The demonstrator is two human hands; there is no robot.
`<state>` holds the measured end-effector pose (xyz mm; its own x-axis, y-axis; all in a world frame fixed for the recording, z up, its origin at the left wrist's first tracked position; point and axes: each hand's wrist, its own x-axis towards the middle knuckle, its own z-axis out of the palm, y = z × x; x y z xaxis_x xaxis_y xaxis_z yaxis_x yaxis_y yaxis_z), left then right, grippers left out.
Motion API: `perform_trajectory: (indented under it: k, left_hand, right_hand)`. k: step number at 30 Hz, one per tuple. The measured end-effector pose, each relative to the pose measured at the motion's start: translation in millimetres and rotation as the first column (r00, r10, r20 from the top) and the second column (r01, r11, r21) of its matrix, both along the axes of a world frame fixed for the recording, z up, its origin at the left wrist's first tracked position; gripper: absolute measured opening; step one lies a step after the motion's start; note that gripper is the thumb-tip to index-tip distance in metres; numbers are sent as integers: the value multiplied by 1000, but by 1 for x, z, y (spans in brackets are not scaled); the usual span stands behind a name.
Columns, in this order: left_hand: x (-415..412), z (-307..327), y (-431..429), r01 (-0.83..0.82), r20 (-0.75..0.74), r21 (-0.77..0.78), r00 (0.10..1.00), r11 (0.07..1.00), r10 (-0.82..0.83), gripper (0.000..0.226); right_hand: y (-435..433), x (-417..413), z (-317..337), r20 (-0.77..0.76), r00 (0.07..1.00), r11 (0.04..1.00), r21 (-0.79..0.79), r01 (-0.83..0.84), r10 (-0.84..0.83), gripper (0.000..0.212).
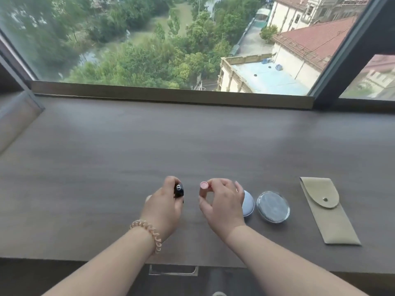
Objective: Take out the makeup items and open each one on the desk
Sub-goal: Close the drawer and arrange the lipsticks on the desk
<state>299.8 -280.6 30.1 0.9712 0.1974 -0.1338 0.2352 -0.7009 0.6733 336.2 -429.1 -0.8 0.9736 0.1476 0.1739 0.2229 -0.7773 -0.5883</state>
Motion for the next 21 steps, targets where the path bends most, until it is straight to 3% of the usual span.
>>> perform_trajectory:
  k: [9,17,21]
  left_hand:
    - [10,-18,-37,-153,-87,5,984,988,152,23]
    - [11,-25,-45,-132,-43,-46,991,990,130,21]
    - [12,-27,-51,-88,-12,-48,996,995,88,23]
  right_hand:
    - [-20,15,-30,33,994,992,-73,-103,106,13]
    - [-13,14,-32,98,995,993,-119,-13,25,5]
    - [-22,10,-34,121,993,992,-126,12,3,15]
